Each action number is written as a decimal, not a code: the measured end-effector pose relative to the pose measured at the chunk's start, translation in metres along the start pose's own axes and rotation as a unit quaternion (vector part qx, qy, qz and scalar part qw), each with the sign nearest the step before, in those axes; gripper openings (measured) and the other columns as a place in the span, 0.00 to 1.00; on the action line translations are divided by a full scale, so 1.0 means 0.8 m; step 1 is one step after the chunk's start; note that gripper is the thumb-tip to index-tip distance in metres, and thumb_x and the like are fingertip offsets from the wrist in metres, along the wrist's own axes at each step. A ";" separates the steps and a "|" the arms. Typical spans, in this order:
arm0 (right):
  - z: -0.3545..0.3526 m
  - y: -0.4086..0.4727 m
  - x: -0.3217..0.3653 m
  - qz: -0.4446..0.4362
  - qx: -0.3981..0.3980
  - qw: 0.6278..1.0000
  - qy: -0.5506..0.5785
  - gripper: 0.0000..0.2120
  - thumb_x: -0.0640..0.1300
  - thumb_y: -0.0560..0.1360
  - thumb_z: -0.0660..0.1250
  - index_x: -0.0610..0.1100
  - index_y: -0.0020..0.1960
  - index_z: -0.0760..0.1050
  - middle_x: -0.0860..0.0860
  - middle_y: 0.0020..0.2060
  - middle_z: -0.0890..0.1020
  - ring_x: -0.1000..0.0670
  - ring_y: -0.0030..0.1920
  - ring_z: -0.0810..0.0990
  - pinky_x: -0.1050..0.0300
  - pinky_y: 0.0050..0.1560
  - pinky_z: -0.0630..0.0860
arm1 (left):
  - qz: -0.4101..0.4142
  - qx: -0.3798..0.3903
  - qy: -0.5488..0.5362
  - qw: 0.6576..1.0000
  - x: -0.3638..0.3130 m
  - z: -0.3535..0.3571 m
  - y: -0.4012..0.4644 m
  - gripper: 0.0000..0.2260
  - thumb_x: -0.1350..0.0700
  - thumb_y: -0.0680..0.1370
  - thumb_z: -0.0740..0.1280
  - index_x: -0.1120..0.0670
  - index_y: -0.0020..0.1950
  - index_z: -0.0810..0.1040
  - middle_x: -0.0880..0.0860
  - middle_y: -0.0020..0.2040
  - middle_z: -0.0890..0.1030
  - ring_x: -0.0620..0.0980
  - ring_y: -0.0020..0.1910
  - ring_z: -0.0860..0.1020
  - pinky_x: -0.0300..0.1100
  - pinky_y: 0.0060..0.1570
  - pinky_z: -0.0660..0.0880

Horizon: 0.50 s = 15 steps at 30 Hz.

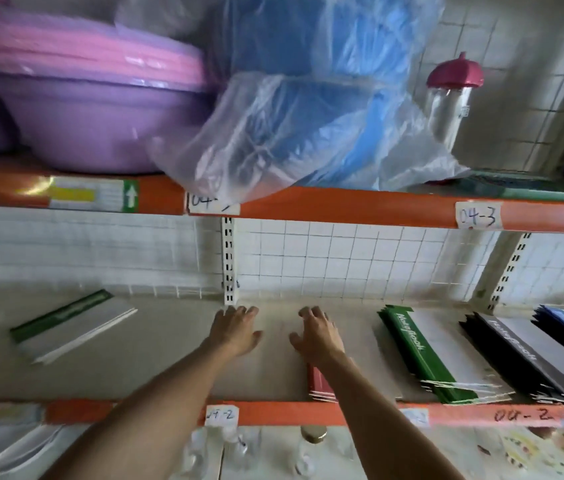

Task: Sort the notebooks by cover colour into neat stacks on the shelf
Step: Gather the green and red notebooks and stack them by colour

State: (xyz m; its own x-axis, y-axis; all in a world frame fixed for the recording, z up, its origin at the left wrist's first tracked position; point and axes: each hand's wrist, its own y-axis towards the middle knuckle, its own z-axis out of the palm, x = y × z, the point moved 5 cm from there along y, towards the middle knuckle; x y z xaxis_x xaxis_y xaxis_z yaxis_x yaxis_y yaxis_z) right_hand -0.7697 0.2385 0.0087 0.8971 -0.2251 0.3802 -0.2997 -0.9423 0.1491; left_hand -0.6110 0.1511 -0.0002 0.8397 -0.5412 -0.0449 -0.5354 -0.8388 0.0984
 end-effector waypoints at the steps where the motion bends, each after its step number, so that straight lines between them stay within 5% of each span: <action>1: 0.015 0.004 0.028 -0.012 0.011 1.000 0.001 0.25 0.52 0.75 0.66 0.45 0.70 0.67 0.46 0.67 0.71 0.42 0.67 0.71 0.50 0.66 0.67 | -0.006 0.010 0.001 1.000 0.030 0.001 -0.004 0.25 0.41 0.80 0.61 0.51 0.74 0.66 0.53 0.70 0.73 0.56 0.69 0.71 0.50 0.67 0.66; 9: 0.149 0.008 0.222 -0.053 0.087 0.995 0.015 0.26 0.52 0.76 0.65 0.44 0.70 0.67 0.45 0.66 0.72 0.42 0.66 0.70 0.53 0.67 0.66 | -0.106 0.001 -0.027 0.994 0.281 0.017 -0.074 0.23 0.43 0.79 0.62 0.51 0.71 0.68 0.54 0.67 0.75 0.56 0.66 0.72 0.49 0.64 0.70; 15: 0.219 0.006 0.324 -0.048 0.100 0.994 0.015 0.24 0.51 0.76 0.65 0.45 0.70 0.68 0.46 0.65 0.72 0.43 0.64 0.71 0.53 0.64 0.66 | -0.236 0.053 0.011 0.970 0.434 0.051 -0.125 0.28 0.39 0.81 0.56 0.50 0.78 0.58 0.60 0.78 0.59 0.63 0.77 0.54 0.62 0.73 0.50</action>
State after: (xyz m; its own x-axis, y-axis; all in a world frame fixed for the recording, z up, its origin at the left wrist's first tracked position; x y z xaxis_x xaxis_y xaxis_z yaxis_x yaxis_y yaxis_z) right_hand -0.4813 0.1322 -0.0522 0.9075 -0.1262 0.4007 -0.1393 -0.9902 0.0036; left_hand -0.2698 0.0450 -0.0665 0.9947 -0.0953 -0.0394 -0.0965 -0.9949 -0.0302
